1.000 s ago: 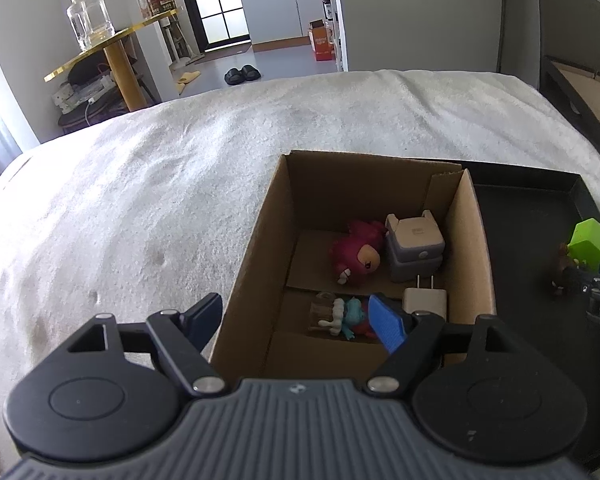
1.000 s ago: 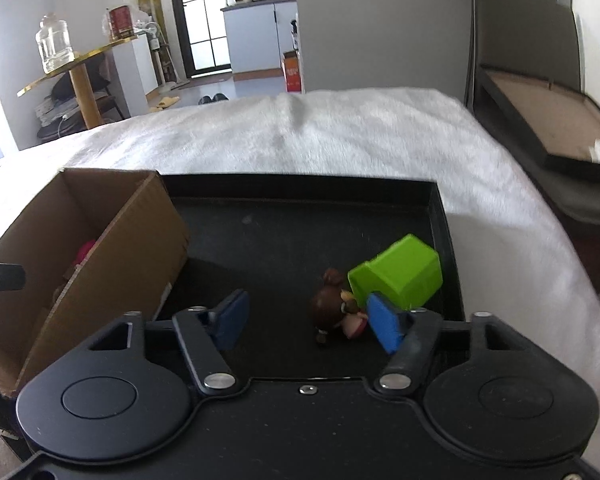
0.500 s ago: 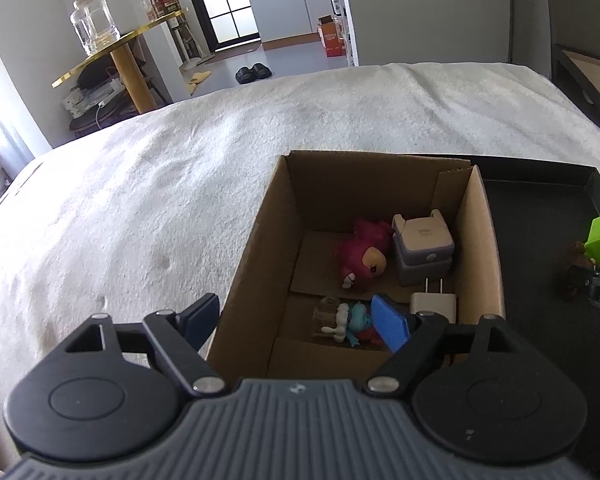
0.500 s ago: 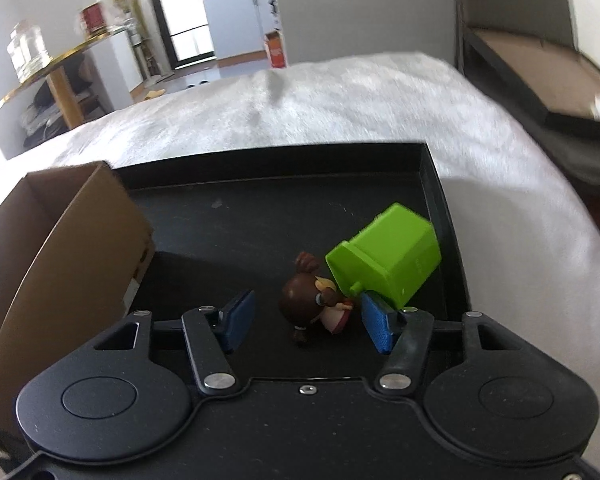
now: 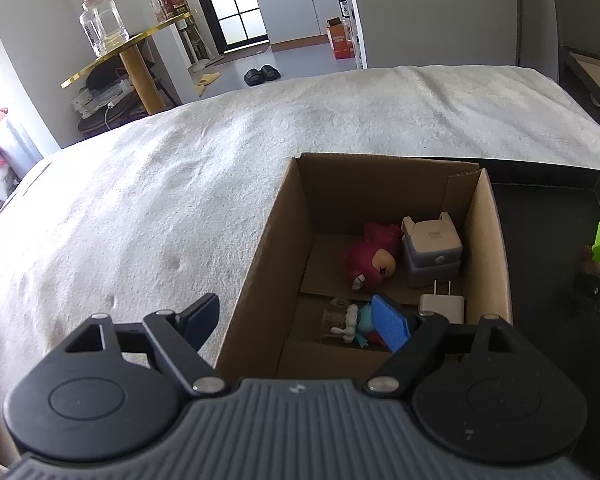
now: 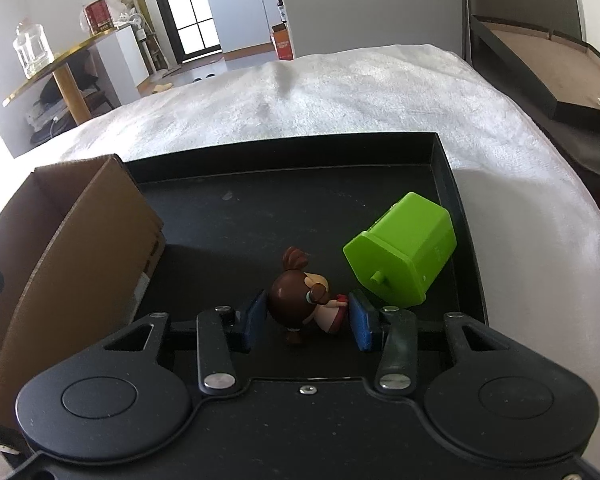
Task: Organize rigid objects
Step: 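Close the right gripper on the brown bear figure, then lift and carry the bear figure over the box with the right gripper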
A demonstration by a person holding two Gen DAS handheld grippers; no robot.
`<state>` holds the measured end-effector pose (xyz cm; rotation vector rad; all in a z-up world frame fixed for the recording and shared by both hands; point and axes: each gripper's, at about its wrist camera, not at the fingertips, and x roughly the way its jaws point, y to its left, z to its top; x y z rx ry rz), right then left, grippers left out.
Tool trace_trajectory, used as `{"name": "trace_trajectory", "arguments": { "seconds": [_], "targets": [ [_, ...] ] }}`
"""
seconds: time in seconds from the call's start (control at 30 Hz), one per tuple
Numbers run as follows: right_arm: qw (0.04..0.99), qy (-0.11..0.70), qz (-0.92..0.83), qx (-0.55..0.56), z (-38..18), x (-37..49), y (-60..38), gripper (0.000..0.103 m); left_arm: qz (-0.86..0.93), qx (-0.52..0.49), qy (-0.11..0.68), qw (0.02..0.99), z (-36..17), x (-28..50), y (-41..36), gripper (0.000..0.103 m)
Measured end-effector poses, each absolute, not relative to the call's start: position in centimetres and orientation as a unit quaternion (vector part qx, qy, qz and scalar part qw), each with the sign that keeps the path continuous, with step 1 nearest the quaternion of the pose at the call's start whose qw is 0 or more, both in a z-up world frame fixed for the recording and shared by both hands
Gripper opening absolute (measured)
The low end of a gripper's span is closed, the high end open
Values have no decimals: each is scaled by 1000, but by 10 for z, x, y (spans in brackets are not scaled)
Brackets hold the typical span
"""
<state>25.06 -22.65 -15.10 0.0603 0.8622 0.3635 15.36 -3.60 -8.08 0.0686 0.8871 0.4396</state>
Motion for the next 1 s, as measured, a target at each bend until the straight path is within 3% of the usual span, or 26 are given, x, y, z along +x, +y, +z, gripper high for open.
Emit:
{"name": "trace_trajectory", "arguments": {
  "seconds": [0.7,0.93,1.0],
  "targets": [
    [910,344,230,7,-100,239,-196,43,223,0,395,891,-76,137,-10,81],
    [913,323,249,-1,-87,234,-182,43,218,-13,389,895,-75,131,-1,64],
    [914,319,252,-1,-83,233,-177,43,218,-17,390,895,-76,130,2,56]
  ]
}}
